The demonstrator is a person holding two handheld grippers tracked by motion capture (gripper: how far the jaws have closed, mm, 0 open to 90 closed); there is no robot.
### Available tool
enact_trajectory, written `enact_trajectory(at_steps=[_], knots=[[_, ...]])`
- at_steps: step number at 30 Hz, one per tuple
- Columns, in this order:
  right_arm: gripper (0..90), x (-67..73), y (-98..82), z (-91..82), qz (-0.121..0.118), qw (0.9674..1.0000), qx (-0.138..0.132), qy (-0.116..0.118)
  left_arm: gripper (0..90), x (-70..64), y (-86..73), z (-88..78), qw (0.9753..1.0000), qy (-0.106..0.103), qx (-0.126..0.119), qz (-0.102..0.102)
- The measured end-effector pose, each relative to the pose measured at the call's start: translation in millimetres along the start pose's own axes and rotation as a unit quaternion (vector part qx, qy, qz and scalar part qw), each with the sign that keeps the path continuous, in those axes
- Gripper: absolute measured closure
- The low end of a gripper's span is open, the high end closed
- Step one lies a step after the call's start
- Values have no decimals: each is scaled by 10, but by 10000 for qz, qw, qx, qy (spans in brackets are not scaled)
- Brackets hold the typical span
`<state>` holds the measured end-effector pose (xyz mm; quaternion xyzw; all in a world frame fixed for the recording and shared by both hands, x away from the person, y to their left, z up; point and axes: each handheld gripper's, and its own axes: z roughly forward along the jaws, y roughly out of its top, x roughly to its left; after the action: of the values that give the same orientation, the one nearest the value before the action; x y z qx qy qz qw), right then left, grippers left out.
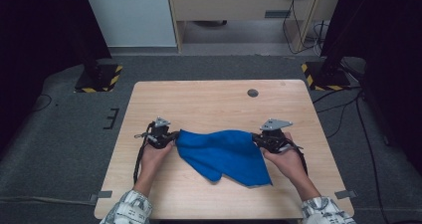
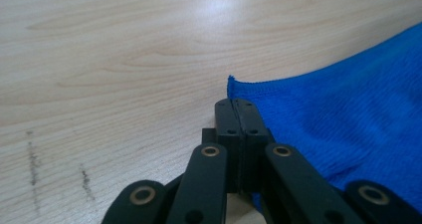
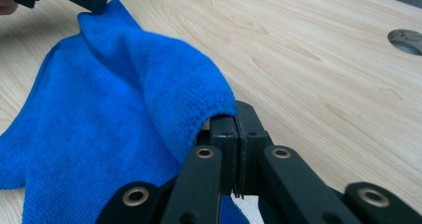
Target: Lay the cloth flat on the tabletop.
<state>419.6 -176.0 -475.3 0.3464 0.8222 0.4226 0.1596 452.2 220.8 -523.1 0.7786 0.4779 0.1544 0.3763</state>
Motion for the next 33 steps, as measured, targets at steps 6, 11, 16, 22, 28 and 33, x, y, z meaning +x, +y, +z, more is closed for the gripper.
enact_trajectory(at_steps=[6, 11, 16, 22, 28, 33], knots=[[891, 4, -32, 34, -4, 10000, 69, -17, 816, 15, 57, -3, 9998, -11, -172, -23], [891, 10, -27, 42, -42, 10000, 81, -4, 677, 25, 126, -17, 9991, 2, -416, -54], [891, 13, -24, 55, -48, 10000, 86, -9, 570, 35, 153, 105, 9997, 9, -226, -104], [891, 9, -27, 55, -36, 10000, 87, -2, 545, 32, 134, 215, 10000, -9, -1, -71], [890, -3, -27, 49, -22, 10000, 78, 2, 637, 6, 105, 237, 9999, -149, 6, -35], [890, -31, -24, 41, 6, 10000, 44, -33, 882, -56, 93, 242, 9994, -340, 81, -16]])
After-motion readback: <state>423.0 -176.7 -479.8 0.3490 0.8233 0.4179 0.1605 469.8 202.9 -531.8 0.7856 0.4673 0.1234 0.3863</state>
